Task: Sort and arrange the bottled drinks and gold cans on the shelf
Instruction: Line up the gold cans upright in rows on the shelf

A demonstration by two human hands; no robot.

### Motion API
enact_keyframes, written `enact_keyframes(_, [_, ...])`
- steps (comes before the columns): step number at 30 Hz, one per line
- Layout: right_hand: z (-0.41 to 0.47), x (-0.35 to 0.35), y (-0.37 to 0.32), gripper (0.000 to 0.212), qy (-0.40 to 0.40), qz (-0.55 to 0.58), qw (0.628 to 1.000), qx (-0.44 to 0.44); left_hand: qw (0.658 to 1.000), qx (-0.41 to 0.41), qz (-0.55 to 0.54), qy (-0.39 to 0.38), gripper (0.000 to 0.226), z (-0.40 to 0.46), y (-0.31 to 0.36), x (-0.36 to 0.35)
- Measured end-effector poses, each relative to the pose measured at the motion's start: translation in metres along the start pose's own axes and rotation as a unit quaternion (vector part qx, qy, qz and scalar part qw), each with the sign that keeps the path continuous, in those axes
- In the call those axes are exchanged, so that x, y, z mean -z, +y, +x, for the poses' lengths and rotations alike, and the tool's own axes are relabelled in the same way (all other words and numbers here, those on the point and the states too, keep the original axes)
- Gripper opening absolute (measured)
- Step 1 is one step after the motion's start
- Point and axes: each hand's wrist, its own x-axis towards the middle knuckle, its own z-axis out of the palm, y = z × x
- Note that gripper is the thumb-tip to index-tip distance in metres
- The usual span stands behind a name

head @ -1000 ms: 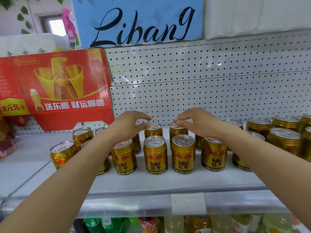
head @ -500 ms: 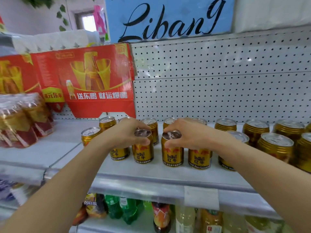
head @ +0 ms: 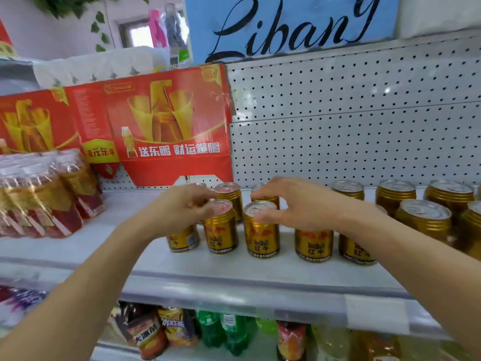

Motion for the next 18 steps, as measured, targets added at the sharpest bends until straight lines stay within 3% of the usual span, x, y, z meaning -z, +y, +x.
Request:
enact_keyframes(4, [0.02,-0.019,-0.022,0.062,-0.023,-0.055,0.998,-0.019,0.998,-0.033,0.037,-0.036,0.066,0.004,-0.007,-0.012])
enact_keyframes(9, [0.021,-0.024,-0.031,0.048,-0.029,-0.034,0.998,-0.049,0.995,-0.079,0.057,-0.031,0.054,0.014,-0.015,-0.014])
enact_keyframes(14, [0.024,-0.023,-0.034,0.051,-0.037,-0.043,0.996,-0.067,0.991,-0.114,0.065,-0.04,0.049,0.012,-0.017,-0.013])
enact_keyframes(18, [0.024,-0.022,-0.036,0.058,-0.037,-0.044,0.996,-0.072,0.996,-0.092,-0.016,0.006,0.054,0.007,-0.035,0.0])
